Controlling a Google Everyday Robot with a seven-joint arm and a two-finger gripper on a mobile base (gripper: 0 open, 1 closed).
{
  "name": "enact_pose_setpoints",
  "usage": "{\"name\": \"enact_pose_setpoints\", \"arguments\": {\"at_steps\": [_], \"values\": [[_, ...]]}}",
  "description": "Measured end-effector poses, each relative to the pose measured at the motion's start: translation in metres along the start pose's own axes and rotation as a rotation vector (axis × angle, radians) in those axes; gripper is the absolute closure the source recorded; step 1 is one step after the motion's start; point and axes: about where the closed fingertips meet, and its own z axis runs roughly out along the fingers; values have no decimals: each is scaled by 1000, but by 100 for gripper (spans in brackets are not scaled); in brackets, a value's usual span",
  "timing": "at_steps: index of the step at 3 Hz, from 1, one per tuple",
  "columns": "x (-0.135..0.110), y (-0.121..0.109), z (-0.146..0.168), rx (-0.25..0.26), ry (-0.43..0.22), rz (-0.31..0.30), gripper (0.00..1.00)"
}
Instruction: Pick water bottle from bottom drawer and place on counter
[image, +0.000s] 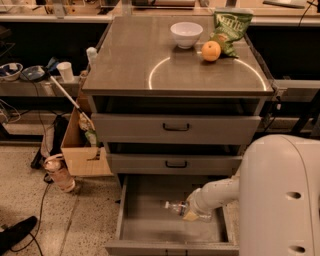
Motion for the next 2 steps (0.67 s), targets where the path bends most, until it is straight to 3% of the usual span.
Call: {"name": "enact_pose_setpoints", "arguments": {"at_steps": [2], "values": [[-13, -27, -61, 154, 43, 24, 100]]}}
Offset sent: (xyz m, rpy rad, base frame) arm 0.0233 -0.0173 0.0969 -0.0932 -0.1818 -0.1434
